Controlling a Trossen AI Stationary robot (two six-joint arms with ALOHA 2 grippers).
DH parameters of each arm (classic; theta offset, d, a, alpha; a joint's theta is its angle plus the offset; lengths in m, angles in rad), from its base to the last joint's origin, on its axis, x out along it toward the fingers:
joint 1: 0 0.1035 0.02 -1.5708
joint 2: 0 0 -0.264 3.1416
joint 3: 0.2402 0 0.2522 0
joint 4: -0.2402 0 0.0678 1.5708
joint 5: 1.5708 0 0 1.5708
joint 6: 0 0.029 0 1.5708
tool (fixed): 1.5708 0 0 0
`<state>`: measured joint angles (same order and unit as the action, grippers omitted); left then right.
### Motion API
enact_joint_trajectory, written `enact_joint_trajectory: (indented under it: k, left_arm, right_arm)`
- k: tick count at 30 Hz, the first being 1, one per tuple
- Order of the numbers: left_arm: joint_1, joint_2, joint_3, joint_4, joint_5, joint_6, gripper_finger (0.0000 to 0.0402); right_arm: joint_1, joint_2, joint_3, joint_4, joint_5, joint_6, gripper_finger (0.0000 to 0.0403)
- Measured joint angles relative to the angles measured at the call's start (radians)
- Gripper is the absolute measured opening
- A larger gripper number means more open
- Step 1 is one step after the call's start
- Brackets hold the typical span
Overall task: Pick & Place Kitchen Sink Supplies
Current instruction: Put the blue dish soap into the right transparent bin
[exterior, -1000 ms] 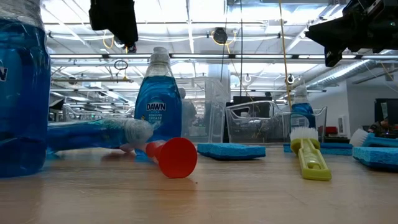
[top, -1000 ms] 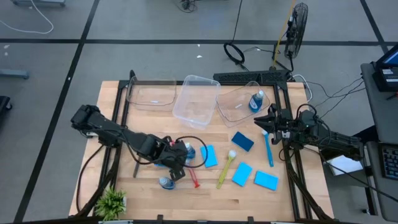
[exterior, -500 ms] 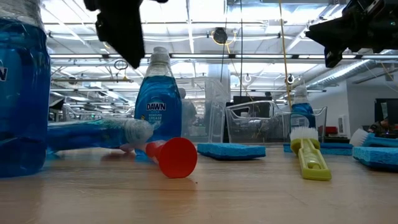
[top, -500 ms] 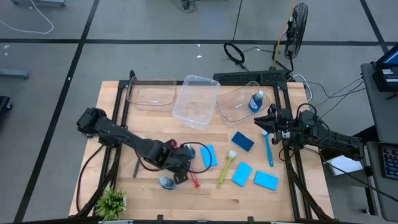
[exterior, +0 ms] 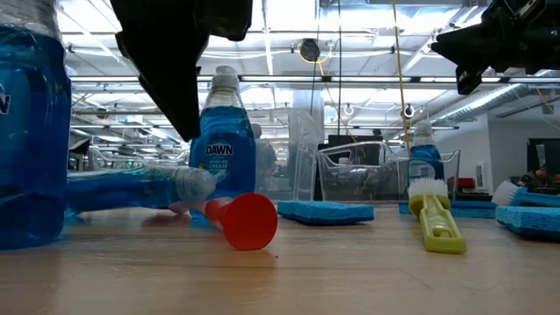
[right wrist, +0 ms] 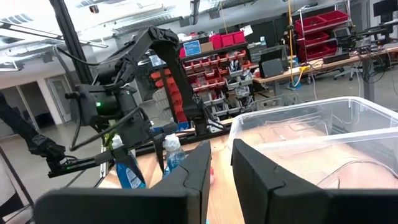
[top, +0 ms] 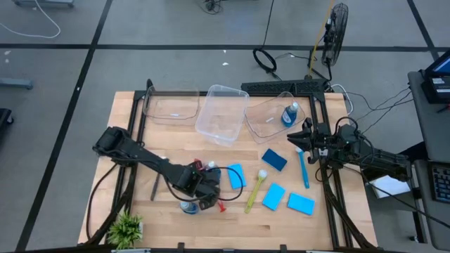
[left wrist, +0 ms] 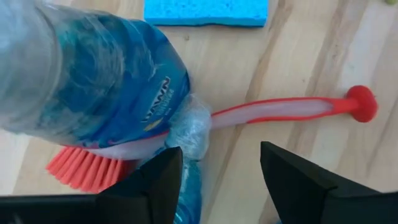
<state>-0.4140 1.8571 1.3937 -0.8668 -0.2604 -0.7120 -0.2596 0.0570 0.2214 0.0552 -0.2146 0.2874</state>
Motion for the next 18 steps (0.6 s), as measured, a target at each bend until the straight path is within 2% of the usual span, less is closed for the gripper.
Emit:
enact_joint_trajectory:
  k: [18]
  left_arm:
    - [0.023,0.003,-0.063,0.064,-0.009,0.047,0.0215]
  right_arm:
    - [0.000,0.000,0.000,0.000,0.000,0.000,0.0055]
